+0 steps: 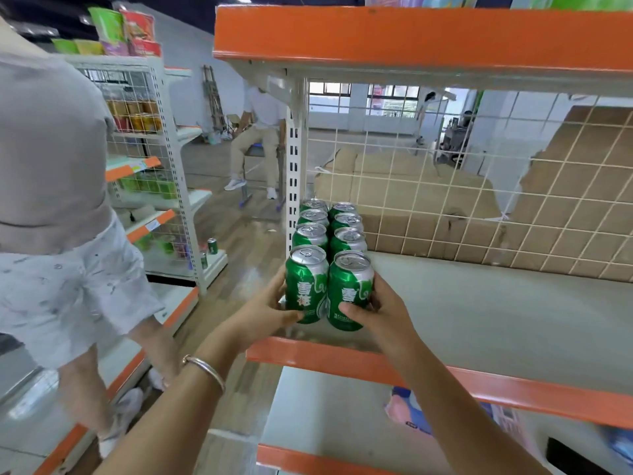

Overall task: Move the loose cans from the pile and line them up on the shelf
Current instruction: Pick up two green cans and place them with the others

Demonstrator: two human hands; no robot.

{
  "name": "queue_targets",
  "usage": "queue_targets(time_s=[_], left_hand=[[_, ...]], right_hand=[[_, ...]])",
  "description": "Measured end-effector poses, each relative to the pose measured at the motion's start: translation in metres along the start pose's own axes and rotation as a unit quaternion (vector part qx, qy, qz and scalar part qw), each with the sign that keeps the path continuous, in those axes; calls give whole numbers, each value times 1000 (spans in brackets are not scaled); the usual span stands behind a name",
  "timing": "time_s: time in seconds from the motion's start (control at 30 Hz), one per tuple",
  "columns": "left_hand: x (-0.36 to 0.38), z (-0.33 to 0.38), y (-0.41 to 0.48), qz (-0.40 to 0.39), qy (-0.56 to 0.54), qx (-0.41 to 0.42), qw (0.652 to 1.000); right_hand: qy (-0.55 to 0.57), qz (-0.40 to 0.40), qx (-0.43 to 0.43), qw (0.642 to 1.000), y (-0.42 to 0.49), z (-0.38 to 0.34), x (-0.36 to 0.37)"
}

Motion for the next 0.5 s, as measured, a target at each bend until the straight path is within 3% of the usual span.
queue_targets(time_s=[0.2, 0.5], left_hand=[[2, 1, 4, 68, 102, 19, 992], [7, 9, 10, 118, 139, -10, 983]], right_hand=[[-27, 2, -15, 1000, 7, 2, -2], [-42, -11, -11, 999, 19, 7, 0]])
Point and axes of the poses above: each hand's wrist, its own y-axis towards the middle knuckle, its own x-axis out of the palm, z = x × y, the point moved 7 cm from there along y, towards the middle knuckle, and after that the axes turned 14 degrees about x, right-handed, at the moved point
